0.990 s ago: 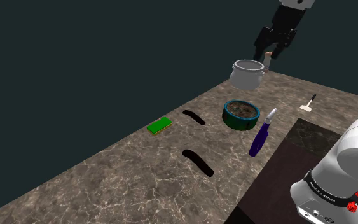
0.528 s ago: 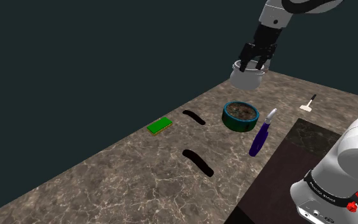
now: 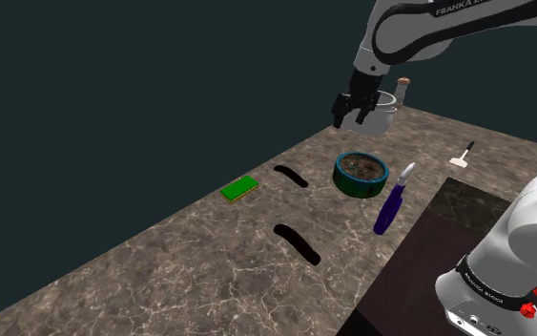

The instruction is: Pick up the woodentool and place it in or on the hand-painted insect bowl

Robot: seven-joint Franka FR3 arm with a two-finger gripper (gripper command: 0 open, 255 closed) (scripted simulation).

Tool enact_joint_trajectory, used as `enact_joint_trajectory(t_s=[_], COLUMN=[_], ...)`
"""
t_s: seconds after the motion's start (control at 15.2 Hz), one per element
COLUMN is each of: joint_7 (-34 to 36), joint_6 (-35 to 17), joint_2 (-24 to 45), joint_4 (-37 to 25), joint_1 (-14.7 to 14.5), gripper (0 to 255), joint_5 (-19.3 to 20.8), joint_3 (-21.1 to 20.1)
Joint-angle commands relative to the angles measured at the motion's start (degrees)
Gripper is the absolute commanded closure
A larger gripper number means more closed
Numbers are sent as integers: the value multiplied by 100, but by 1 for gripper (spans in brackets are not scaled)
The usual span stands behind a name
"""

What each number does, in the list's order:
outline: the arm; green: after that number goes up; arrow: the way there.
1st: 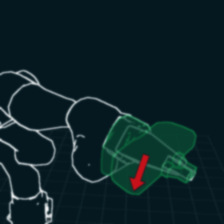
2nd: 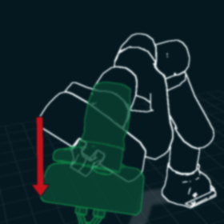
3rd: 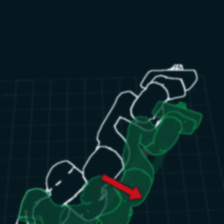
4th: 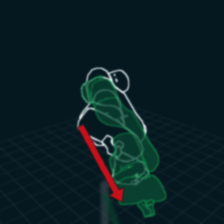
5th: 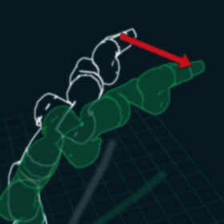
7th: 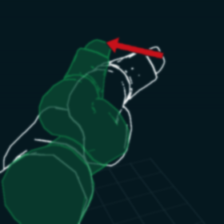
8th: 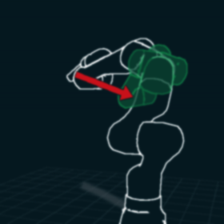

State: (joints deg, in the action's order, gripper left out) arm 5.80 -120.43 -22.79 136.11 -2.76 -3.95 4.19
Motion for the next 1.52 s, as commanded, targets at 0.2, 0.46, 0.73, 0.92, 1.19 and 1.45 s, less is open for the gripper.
enact_joint_trajectory(t_s=[0.2,0.46,0.73,0.92,1.19,1.45], joint_7=[-202,-370,-544,-664,-792,-862], joint_6=[-741,-1240,-1644,-1882,-2111,-2223], joint_2=[1017,1868,2741,3402,4287,5006], joint_4=[-191,-469,-862,-1230,-1814,-2368], joint_1=[-96,-164,-208,-220,-212,-202], gripper=[0,0,0,0,0,0], joint_5=[-138,-286,-447,-559,-668,-714], joint_3=[29,24,-8,-54,-137,-205])
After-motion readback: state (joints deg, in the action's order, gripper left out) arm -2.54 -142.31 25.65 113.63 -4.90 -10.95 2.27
